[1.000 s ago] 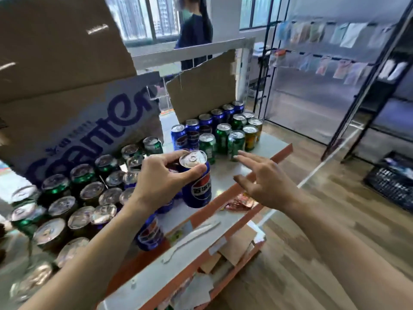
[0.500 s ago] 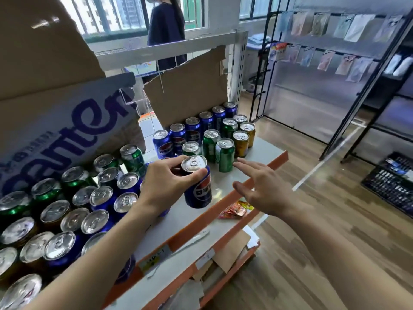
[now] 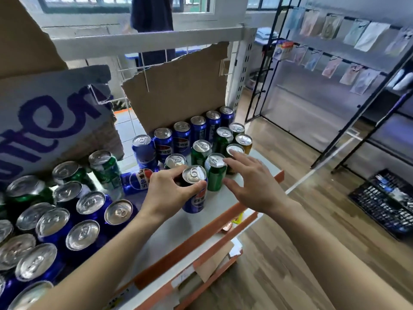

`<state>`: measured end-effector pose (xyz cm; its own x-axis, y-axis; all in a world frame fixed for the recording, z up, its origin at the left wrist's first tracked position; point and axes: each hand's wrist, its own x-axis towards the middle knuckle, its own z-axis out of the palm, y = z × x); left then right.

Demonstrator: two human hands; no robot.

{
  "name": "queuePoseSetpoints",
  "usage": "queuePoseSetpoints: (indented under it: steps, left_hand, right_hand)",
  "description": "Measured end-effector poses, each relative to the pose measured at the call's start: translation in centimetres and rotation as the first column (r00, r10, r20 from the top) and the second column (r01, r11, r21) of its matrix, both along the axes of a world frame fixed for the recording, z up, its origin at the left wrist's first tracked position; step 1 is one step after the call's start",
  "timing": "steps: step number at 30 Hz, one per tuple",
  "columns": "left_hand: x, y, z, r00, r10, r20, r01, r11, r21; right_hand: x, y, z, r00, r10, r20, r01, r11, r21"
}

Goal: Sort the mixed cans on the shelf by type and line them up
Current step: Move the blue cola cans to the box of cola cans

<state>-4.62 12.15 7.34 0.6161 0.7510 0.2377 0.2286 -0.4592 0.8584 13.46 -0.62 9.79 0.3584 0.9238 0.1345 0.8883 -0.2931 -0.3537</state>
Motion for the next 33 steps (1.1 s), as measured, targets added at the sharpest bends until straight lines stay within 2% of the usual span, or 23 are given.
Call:
queuePoseSetpoints:
  steps: [3, 6, 9, 17, 20, 25, 30, 33]
  left_hand:
    - [1.4, -0.5, -0.9, 0.998, 0.056, -0.006, -0.056, 0.998, 0.005]
    - [2.8, -1.6, -1.7, 0.984, 0.179, -0.006, -0.177, 0.98, 0.093]
    - [3.9, -2.6, -2.4, 0.953, 0.302, -0.029, -0.297, 0.948, 0.113]
    - [6.2, -5.6, -4.3, 0.851, 0.518, -0.088, -0.506, 0.853, 0.128]
    - [6.6, -6.2, -4.7, 0.812, 0.576, -0.094, -0.572, 0.817, 0.069]
    - [6.4, -7.0, -5.4, 0.804, 0.511, -0.305, -0.514, 0.854, 0.077]
    - [6.1, -6.7, -5.0, 0.794, 0.529, -0.301, -0.531, 0.843, 0.08]
    - [6.2, -6.5, -4.2, 0.812, 0.516, -0.274, -0.452, 0.852, 0.263]
  right_hand:
    - [2.6, 0.8, -0.6, 0.999, 0.044, -0.009, -0.044, 0.999, 0.024]
    - [5.0, 1.8, -1.5, 0.994, 0.111, -0.023, -0.11, 0.993, 0.034]
    - [7.3, 2.7, -2.4, 0.977, 0.212, -0.017, -0.212, 0.977, 0.016]
    - [11.6, 3.8, -3.7, 0.908, 0.417, -0.037, -0.418, 0.908, -0.016]
    - [12.1, 4.1, -3.7, 0.88, 0.473, -0.039, -0.474, 0.88, -0.02]
    - [12.9, 3.6, -4.2, 0.857, 0.514, -0.036, -0.515, 0.857, -0.017]
    - [13.8, 3.0, -4.6, 0.864, 0.5, -0.058, -0.501, 0.866, -0.001]
    - [14.2, 2.6, -4.6, 0.879, 0.47, -0.079, -0.471, 0.882, 0.008]
